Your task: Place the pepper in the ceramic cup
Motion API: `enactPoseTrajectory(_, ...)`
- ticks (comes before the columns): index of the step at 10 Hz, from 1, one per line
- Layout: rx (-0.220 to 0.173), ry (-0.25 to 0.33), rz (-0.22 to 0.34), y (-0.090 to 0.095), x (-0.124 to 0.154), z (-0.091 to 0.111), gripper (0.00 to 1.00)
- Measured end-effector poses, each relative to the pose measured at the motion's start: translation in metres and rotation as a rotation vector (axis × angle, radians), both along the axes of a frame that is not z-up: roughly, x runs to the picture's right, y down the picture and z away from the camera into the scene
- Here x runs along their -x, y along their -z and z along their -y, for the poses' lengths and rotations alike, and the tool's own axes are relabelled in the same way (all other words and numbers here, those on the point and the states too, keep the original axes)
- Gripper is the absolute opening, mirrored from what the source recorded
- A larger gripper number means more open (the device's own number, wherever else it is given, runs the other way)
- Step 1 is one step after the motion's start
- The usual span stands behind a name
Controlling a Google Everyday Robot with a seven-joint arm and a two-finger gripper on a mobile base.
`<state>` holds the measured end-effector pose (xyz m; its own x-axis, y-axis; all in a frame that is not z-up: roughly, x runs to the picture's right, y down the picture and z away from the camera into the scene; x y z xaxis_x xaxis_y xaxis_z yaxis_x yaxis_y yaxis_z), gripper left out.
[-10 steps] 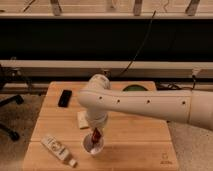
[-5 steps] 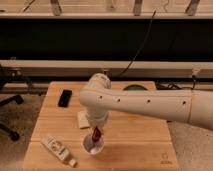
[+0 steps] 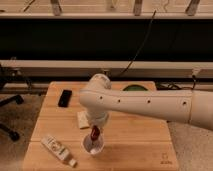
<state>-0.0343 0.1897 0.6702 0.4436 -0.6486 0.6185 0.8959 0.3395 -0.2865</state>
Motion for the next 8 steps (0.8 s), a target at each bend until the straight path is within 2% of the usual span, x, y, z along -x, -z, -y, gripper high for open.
enactPoseTrajectory(2, -0.002, -0.003, 0.004, 0.001, -0.001, 0.001, 0.26)
enactPoseTrajectory(3, -0.004, -0.018, 0.017, 0.004, -0.003, 0.002, 0.17)
enactPoseTrajectory(4, -0.003, -0.039, 0.033, 0.017, -0.007, 0.002, 0.05)
enactPoseTrajectory(5, -0.003, -0.051, 0.043, 0.023, -0.009, 0.002, 0.01)
enactPoseTrajectory(8, -0.004, -0.073, 0.080, 0.040, -0.009, -0.002, 0.00)
